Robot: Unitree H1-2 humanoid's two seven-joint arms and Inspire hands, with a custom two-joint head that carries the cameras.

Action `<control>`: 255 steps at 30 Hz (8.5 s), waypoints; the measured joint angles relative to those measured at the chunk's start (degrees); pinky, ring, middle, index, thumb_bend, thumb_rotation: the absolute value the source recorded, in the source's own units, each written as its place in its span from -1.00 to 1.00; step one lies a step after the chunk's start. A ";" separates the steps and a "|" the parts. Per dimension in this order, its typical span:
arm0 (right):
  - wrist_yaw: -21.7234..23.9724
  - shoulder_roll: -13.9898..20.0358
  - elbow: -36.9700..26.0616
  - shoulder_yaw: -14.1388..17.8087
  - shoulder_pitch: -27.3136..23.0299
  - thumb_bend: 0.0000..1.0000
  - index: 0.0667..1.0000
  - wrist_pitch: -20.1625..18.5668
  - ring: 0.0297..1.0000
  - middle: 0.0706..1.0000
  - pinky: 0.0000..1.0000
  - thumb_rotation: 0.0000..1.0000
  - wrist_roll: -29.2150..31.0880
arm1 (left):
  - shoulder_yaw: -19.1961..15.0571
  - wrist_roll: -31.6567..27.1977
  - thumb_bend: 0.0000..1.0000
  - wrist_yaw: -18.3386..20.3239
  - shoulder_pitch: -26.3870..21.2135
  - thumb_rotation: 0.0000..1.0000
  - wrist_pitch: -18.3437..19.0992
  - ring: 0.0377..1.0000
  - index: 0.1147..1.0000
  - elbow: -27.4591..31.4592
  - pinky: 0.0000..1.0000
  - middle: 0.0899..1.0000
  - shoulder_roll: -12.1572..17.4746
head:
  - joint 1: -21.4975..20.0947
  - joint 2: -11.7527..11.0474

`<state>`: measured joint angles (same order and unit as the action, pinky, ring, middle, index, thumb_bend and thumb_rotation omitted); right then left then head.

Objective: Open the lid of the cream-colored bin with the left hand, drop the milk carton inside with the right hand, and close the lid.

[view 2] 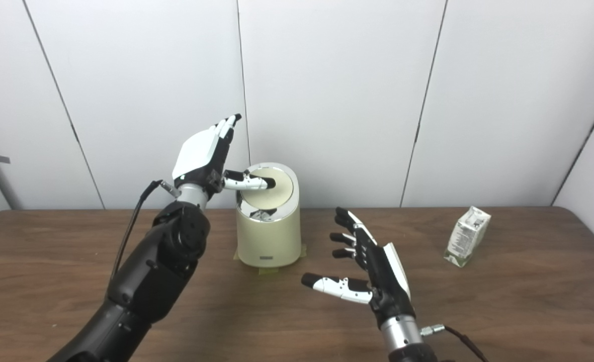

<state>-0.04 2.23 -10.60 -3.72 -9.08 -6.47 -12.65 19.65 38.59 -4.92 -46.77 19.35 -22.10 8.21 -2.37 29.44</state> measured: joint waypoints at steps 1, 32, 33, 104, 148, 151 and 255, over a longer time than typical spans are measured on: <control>0.00 -0.11 -0.32 0.00 0.00 0.60 0.77 0.00 0.59 0.77 0.35 -0.43 0.02 | 0.41 0.32 1.00 0.39 0.21 -0.29 0.04 1.00 1.00 0.00 0.90 1.00 0.06 | -0.17 0.00; -0.11 -0.35 -1.44 0.06 -0.01 0.61 0.77 -0.07 0.59 0.77 0.36 -0.41 -0.08 | 13.05 20.25 1.00 1.00 -0.49 -0.33 1.94 0.99 1.00 -3.16 0.77 0.97 5.20 | 0.79 1.23; -0.08 -0.28 -1.44 0.06 0.00 0.61 0.77 -0.07 0.58 0.77 0.35 -0.41 -0.08 | 13.52 20.92 1.00 1.04 -0.64 -0.33 1.90 0.99 1.00 -3.17 0.77 0.97 5.52 | 0.79 1.23; -3.27 13.74 -7.07 14.67 -6.35 0.49 0.58 -9.31 0.43 0.56 0.21 -0.72 -2.88 | -22.86 -34.33 0.28 8.09 39.24 -0.88 -26.21 0.45 0.57 22.29 0.27 0.54 1.74 | -20.30 -4.22; 0.78 26.14 28.71 11.64 -13.12 0.76 0.84 -6.38 0.78 0.85 0.62 -0.63 1.74 | -23.40 -33.89 0.24 9.53 38.40 -1.00 -20.48 0.37 0.51 24.52 0.24 0.44 1.74 | -20.39 -3.34; -1.57 24.65 30.56 11.36 -13.17 0.76 0.79 -4.87 0.64 0.72 0.46 -0.63 0.85 | -23.29 -33.85 0.23 9.56 38.40 -1.00 -20.48 0.38 0.52 24.52 0.23 0.44 1.74 | -20.39 -3.16; -16.06 -7.08 19.92 2.04 -26.28 0.04 0.00 -2.27 -0.39 -0.23 -0.45 -1.00 -4.48 | -17.53 -28.82 0.47 4.59 38.28 -0.65 -22.59 0.42 0.51 20.10 0.25 0.47 -5.92 | 1.23 -2.55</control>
<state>-16.10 -4.84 9.32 -1.68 -35.36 -8.74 -17.13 2.12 9.78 -0.33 -8.49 -3.24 -2.01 2.29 -1.14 26.89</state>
